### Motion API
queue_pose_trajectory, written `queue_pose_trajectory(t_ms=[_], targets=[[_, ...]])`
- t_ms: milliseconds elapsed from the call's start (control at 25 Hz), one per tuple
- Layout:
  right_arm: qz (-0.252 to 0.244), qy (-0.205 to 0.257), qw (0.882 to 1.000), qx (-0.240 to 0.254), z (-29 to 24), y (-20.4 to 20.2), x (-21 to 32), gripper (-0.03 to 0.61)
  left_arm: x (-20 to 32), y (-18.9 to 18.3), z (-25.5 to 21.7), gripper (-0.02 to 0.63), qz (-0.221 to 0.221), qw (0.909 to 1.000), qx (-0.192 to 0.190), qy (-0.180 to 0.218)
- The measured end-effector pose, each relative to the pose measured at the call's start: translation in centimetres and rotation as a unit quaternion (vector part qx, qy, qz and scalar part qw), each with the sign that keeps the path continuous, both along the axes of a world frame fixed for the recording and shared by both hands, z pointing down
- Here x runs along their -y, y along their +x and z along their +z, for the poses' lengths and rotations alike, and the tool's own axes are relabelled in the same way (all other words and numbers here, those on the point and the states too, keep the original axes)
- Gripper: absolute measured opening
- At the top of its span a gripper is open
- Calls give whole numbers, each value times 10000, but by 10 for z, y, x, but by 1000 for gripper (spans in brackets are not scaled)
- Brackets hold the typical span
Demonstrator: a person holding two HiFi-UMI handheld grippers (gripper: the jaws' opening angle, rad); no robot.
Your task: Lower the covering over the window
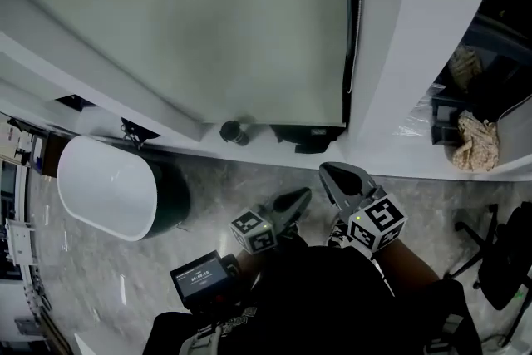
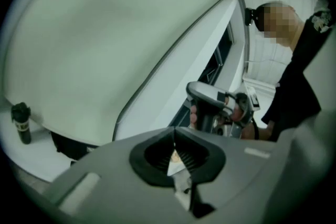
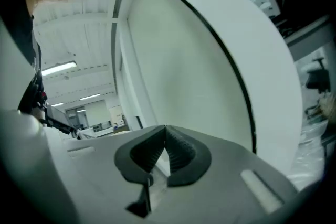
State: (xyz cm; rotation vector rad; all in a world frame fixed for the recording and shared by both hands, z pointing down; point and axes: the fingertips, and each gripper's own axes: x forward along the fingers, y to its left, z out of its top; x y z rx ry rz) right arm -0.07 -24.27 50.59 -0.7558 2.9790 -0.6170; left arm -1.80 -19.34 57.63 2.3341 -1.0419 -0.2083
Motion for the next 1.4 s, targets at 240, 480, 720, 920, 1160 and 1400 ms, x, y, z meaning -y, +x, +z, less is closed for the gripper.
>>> queue_pose_trajectory(t_ms=[240, 480, 720, 920, 1160, 1400], targets=[[-921, -921, 9909, 338, 35, -45, -62, 8, -54, -11, 4, 2, -242, 9989, 43, -388], [-1001, -1085, 9886, 293, 48, -71, -112, 8, -97, -32, 2, 2, -68, 9993, 15, -374], [-490, -1008, 9935, 197, 51, -102, -176, 8, -163, -62, 4, 2, 581, 9980, 24, -237], [94, -909, 9958, 87, 54, -124, -252, 8, -233, -99, 7, 2, 879, 9957, 88, -266], [495, -884, 9948, -108, 56, -129, -317, 8, -293, -116, 13, 2, 1068, 9933, -70, -433], [634, -781, 9942, -382, 56, -115, -357, 8, -328, -109, 5, 2, 1061, 9927, -345, -459]])
